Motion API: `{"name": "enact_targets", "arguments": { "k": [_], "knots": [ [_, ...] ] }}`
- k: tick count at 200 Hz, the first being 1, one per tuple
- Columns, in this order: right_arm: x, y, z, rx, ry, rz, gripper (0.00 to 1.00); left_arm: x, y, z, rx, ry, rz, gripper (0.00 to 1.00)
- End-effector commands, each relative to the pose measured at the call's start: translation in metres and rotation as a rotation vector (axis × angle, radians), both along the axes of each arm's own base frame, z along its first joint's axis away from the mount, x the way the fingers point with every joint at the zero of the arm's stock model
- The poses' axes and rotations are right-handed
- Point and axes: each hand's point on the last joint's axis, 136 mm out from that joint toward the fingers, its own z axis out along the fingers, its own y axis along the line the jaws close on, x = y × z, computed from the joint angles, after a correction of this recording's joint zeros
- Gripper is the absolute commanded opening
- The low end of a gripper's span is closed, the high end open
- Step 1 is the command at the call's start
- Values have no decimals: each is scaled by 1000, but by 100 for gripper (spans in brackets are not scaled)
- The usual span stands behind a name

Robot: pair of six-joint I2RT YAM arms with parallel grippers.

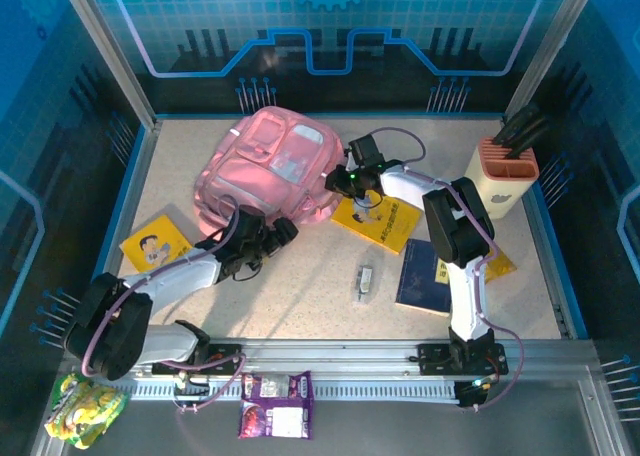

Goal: Pack the student bag
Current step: Unzip the student bag at the top-center of the table.

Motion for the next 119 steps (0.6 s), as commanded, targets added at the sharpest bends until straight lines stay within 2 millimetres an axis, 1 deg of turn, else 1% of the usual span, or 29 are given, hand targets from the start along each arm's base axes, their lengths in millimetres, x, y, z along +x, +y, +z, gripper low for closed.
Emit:
{"name": "enact_targets", "arguments": {
  "k": [1,19,29,41,48,62,78,88,99,108,119],
  "knots": [
    [8,3,29,27,-71,21,11,32,14,19,37,-114,24,99],
    [6,6,49,39,-100,45,0,44,30,17,30,-130,58,99],
    [3,7,59,46,-110,48,0,52,42,19,39,-141,74,99],
    [-4,11,73,59,-126,61,0,60,59,24,69,-144,95,99],
    [-11,14,82,64,-139,71,0,65,67,28,85,-153,100,99],
    [-25,19,95,74,-142,66,0,76,80,37,122,-186,96,99],
    [-42,37,111,140,-152,71,0,90,93,47,159,-219,102,99],
    [-48,44,116,142,-151,50,0,99,104,53,183,-236,114,99],
    [-51,49,119,146,-148,20,0,110,113,58,202,-250,115,99],
    [-53,54,119,156,-136,-6,0,118,115,63,210,-256,100,99],
    [-54,56,119,173,-121,-46,0,122,114,69,213,-250,68,97]
  ]
}}
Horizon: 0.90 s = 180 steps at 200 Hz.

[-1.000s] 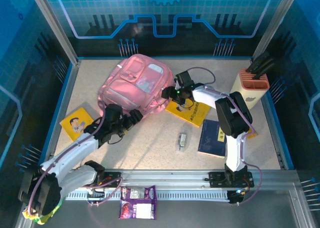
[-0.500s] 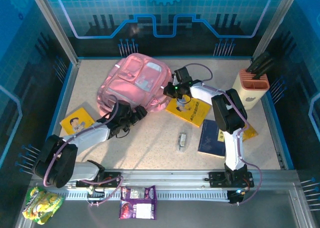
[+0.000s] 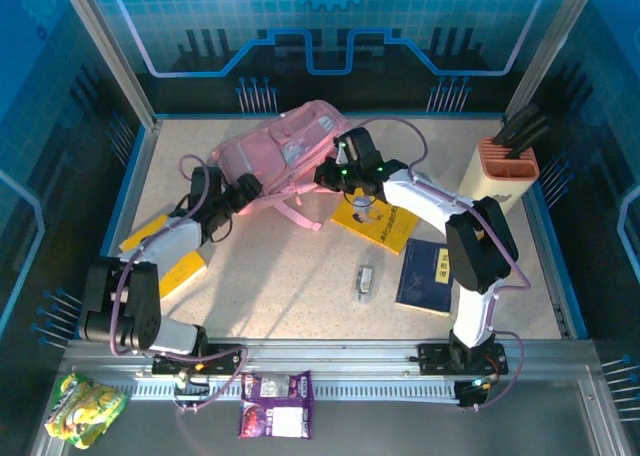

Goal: Pack the student bag
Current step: Unzip the student bag at the top-center of the table.

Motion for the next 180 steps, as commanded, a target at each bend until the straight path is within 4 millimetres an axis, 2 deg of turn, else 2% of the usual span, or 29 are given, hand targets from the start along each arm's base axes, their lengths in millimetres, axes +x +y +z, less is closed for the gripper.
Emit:
{"name": "enact_targets", "arguments": {
  "k": [1,24,52,77,116,130,159,180],
  "knots": [
    [-9,14,16,78,17,-60,0,20,6,21,83,-39,-75,96],
    [-9,6,19,76,9,-173,0,9,-4,42,74,-71,-142,95],
    [-10,-4,24,88,-5,-275,0,-27,-6,61,91,-42,-145,91],
    [-10,0,29,98,-14,-285,0,-55,-34,69,129,-59,-230,82],
    [-12,8,32,130,-3,-274,0,-89,-95,54,134,-102,-393,70],
    [-12,9,32,134,1,-270,0,-95,-108,43,141,-109,-429,65],
    [-14,13,35,135,1,-252,0,-93,-133,25,164,-132,-493,61],
    [-14,13,40,108,-20,-247,0,-79,-147,18,195,-137,-506,60]
  ]
}}
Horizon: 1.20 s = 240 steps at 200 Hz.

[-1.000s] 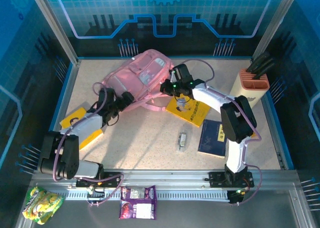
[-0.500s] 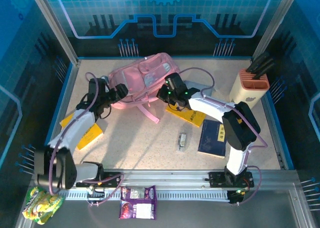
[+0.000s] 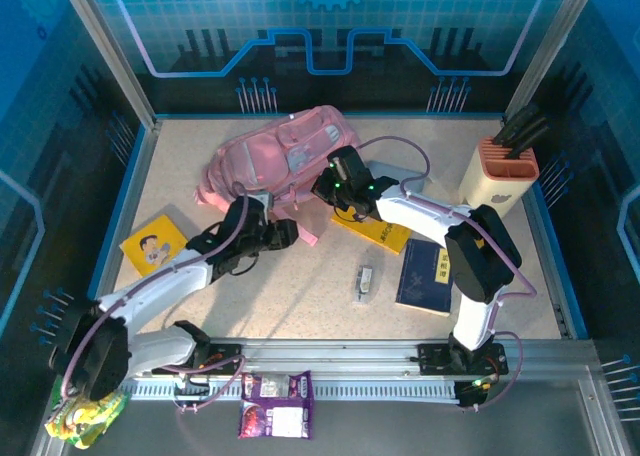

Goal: Pack the student bag
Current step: Unzip the student bag at the top-center of the table.

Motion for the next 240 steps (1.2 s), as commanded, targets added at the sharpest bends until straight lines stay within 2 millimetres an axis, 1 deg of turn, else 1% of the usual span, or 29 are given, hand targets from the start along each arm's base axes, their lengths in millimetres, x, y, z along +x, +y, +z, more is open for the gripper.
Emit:
{"name": "enact_targets", "arguments": {
  "k": [1,12,23,37,64,90,112,135,169,192,204,212,229,240],
  "knots": [
    [3,18,59,76,-125,32,0,24,-16,10,12,-102,-12,60],
    [2,19,62,76,-123,39,0,31,-24,9,29,-120,-21,59],
    [1,18,64,70,-122,42,0,39,-27,8,62,-132,-17,59],
    [1,16,65,58,-126,36,0,47,-25,5,110,-140,10,58],
    [1,15,68,54,-126,32,0,59,-26,11,116,-196,49,55],
    [2,14,71,60,-121,35,0,68,-17,15,177,-212,100,53],
    [2,14,74,58,-125,37,0,72,-22,13,198,-213,69,53],
    [2,16,73,64,-118,40,0,77,-20,10,227,-211,80,51],
    [1,16,76,66,-126,46,0,85,-20,17,255,-250,89,45],
    [1,15,73,67,-121,41,0,91,-14,23,283,-270,127,41],
    [1,14,72,66,-117,41,0,94,-4,22,310,-257,185,40],
    [0,14,72,67,-117,42,0,95,-2,21,323,-251,194,40],
    [0,15,73,73,-119,46,0,98,-10,21,305,-264,162,40],
    [0,15,72,70,-119,43,0,100,-12,20,305,-272,163,40]
  ]
}}
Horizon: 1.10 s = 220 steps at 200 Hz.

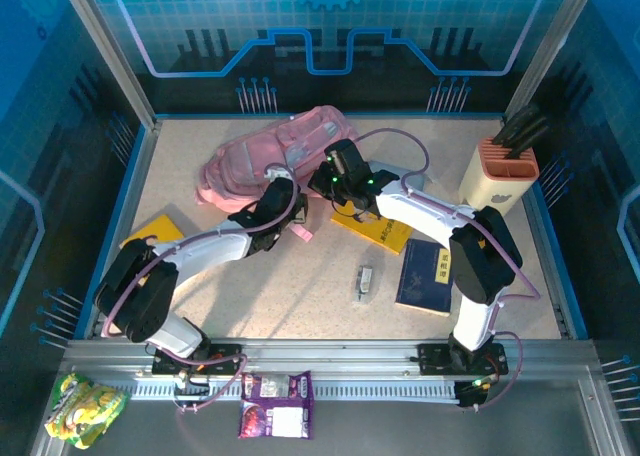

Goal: Pack the student bag
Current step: Unzip the student bag at the top-center of the table.

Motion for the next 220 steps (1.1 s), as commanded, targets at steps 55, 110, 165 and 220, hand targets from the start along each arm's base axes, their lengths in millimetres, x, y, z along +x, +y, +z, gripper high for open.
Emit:
{"name": "enact_targets", "arguments": {
  "k": [55,110,165,220],
  "knots": [
    [-1,9,46,82,-92,32,0,26,-3,30,42,-118,26,18],
    [-1,-1,54,75,-116,28,0,19,5,30,52,-104,53,0],
    [3,-21,57,51,-130,27,0,-6,36,18,73,-18,116,0],
    [17,-40,65,78,-123,70,0,-49,74,-7,67,116,129,0]
  ]
}}
